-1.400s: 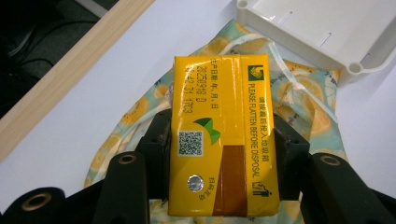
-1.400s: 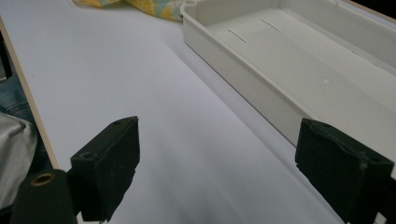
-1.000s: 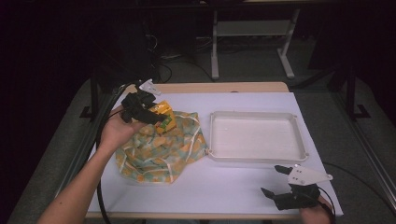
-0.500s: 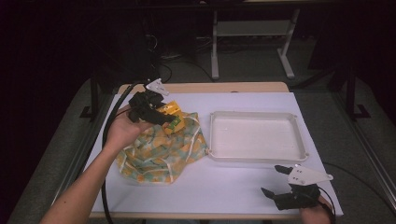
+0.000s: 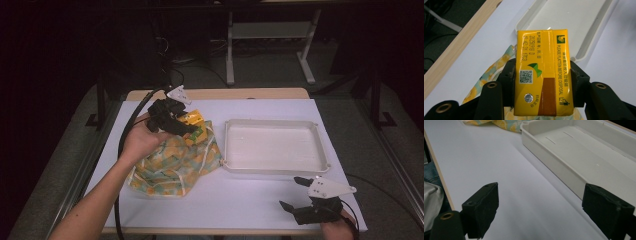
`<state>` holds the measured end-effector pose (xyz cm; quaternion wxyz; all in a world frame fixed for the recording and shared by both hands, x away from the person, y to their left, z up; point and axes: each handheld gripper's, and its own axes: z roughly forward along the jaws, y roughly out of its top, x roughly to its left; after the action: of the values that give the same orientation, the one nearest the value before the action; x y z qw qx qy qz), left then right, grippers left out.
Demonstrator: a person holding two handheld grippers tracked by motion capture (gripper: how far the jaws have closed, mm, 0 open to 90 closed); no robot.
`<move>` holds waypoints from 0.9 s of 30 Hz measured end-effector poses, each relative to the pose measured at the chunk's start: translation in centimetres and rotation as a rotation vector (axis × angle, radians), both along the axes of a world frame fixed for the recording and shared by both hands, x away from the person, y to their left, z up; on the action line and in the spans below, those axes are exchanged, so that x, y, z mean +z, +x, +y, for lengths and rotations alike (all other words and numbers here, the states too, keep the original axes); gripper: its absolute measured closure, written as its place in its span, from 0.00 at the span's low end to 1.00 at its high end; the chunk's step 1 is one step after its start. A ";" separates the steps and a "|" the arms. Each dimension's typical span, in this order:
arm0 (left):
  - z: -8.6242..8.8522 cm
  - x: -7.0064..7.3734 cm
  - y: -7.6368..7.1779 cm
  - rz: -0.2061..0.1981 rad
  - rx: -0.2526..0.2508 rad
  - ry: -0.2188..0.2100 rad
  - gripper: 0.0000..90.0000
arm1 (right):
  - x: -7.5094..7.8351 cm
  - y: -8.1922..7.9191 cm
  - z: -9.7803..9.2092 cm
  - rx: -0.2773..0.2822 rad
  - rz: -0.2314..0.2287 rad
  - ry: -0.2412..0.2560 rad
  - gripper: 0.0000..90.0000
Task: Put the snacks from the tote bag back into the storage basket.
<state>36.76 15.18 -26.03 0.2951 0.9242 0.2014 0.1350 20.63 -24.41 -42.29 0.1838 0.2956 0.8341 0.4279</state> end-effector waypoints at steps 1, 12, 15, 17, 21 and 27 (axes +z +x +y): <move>-0.1 0.0 0.0 -0.002 -0.004 0.002 0.56 | 0.0 0.0 0.0 0.000 -0.001 -0.001 0.15; -1.9 -0.3 -0.1 0.004 -0.052 -0.006 0.56 | 0.0 0.1 0.1 0.003 -0.004 0.003 0.15; -2.6 -0.3 -0.2 0.003 -0.071 -0.002 0.56 | 0.0 0.2 0.1 0.006 -0.004 0.007 0.15; -3.0 -0.4 -0.2 0.001 -0.084 -0.003 0.56 | 0.0 0.2 0.1 0.006 -0.002 0.007 0.15; -3.8 -0.6 -0.3 -0.003 -0.093 0.010 0.56 | 0.0 0.1 0.1 0.005 -0.005 0.004 0.15; -4.8 -1.0 -0.1 0.008 -0.114 0.014 0.56 | 0.0 0.1 -0.2 -0.001 -0.008 0.011 0.15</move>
<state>36.67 10.38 -27.07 0.2951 0.9367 0.1489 0.1155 20.68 -24.57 -42.25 0.1857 0.2953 0.8310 0.4334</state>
